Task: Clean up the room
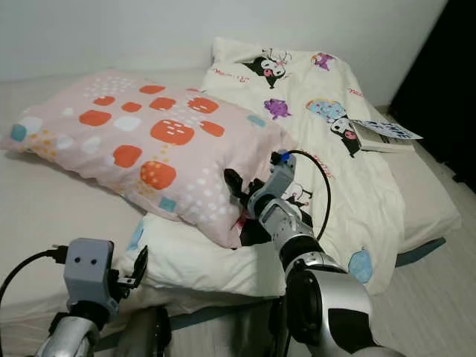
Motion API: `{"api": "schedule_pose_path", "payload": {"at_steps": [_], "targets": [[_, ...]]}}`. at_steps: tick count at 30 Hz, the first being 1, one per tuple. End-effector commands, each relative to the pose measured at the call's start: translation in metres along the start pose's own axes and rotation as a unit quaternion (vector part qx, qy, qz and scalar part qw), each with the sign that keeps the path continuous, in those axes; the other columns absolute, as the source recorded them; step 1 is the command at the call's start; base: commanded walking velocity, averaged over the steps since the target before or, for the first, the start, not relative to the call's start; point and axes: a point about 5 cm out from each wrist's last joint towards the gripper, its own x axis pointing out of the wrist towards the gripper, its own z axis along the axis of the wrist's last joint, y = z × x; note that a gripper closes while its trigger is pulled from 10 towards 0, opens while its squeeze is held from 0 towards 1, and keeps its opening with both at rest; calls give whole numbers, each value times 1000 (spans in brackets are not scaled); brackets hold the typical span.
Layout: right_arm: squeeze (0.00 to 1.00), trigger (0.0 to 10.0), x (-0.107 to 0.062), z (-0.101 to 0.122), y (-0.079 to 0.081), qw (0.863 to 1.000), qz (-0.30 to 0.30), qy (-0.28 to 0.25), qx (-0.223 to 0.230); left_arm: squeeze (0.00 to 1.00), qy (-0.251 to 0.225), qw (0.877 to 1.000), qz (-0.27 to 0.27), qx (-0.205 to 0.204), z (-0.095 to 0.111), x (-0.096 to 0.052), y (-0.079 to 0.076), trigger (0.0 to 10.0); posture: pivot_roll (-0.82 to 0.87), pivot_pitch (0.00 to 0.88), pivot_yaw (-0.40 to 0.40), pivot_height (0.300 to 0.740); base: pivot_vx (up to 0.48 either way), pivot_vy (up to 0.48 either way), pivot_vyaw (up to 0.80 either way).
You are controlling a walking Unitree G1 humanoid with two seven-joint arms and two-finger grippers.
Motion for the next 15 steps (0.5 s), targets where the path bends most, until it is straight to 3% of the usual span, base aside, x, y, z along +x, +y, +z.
{"api": "schedule_pose_path", "payload": {"at_steps": [1, 3, 4, 5, 15], "targets": [[0, 10000, 1, -12, 3, 999, 7, 31, -7, 0, 9, 1000, 4, 8, -1, -3, 4, 10000, 137, 319, -89, 581, 0, 0, 0], [0, 10000, 1, -12, 4, 999, 8, 32, -8, 0, 10, 1000, 4, 8, -1, -3, 4, 10000, 137, 319, -89, 581, 0, 0, 0], [0, 6039, 2, -12, 5, 999, 10, 30, -7, 0, 10, 1000, 2, 10, -2, -3, 4, 10000, 134, 316, -88, 581, 0, 0, 0], [0, 353, 2, -11, 5, 1000, 11, 28, -6, 0, 11, 1000, 1, 11, -2, -2, 3, 10000, 134, 316, -88, 581, 0, 0, 0], [0, 0, 2, -10, 4, 999, 7, 30, -17, 0, 13, 1000, 3, 11, -2, -3, 2, 10000, 131, 315, -89, 581, 0, 0, 0]]}}
